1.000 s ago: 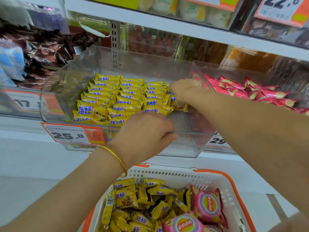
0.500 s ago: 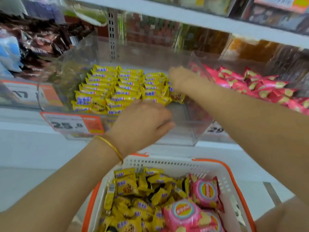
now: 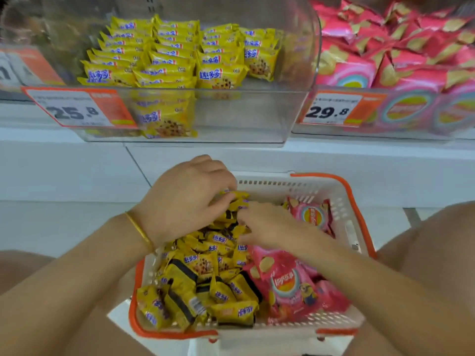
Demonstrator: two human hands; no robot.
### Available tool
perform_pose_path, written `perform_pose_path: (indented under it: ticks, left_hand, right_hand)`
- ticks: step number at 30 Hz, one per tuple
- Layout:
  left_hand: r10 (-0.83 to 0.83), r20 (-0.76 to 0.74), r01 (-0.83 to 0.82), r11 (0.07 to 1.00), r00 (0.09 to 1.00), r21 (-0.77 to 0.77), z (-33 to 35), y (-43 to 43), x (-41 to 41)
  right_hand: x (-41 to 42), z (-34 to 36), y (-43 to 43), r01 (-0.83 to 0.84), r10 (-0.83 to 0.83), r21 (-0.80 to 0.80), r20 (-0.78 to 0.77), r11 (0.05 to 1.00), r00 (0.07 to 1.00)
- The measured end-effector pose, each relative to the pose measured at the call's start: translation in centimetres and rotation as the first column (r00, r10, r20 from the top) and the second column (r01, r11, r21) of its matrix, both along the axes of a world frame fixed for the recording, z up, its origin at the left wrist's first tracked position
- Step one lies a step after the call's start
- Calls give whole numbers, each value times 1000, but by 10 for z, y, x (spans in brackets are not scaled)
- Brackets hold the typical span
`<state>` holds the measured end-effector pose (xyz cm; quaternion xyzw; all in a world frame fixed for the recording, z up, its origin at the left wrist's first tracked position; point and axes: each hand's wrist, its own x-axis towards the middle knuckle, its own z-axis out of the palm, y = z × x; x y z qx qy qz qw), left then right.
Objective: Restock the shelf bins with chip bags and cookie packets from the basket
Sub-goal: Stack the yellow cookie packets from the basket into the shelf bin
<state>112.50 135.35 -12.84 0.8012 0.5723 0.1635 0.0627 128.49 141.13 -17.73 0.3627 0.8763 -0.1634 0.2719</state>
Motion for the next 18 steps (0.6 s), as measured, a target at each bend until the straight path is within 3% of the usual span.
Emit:
perform_pose_path:
  ticks: [2, 4, 11, 18]
  left_hand:
    - [-35, -28, 34, 999, 999, -29, -10, 6, 8]
    - [-67, -57, 66, 998, 996, -12, -16, 14, 15]
    - [-74, -51, 73, 997, 996, -11, -26, 38, 26]
    - [-26, -200, -35, 954, 979, -296, -69, 59, 41]
  right_hand:
    - [8, -44, -6, -10, 1, 44, 191, 999, 982]
    - [20, -70, -8, 16, -29, 60, 238, 998, 971]
    - [53, -77, 15, 274, -272, -20, 65, 961, 960]
    - [89, -79, 43, 450, -453, 127, -4, 884, 891]
